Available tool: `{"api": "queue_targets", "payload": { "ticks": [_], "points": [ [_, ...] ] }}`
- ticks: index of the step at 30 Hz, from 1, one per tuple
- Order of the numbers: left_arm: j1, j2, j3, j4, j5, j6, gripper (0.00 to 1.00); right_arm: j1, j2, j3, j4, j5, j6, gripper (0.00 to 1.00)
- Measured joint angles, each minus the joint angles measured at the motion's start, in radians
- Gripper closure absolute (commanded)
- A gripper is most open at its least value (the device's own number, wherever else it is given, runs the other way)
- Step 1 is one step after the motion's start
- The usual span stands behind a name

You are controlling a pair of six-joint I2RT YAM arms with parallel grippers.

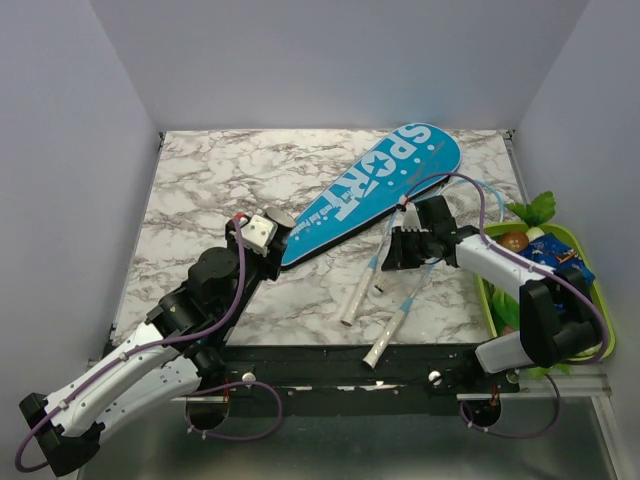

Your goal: Pack up the badminton gear

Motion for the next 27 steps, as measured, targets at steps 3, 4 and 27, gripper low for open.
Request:
{"api": "queue_targets", "payload": {
  "ticks": [3, 4, 27],
  "points": [
    [0.0, 0.002, 0.0, 0.0, 0.001, 0.0, 1.0, 0.0, -0.008, 0.0, -0.001, -0.006, 0.004, 0.98],
    [0.0, 0.003, 0.0, 0.001, 0.001, 0.0, 1.0, 0.0, -0.013, 0.0, -0.002, -0.007, 0.008, 0.99],
    [0.006, 0.144, 0.0, 0.039, 0.457, -0.024, 1.0, 0.0, -0.491, 0.256, -0.11, -0.124, 0.117, 1.0]
  ]
}}
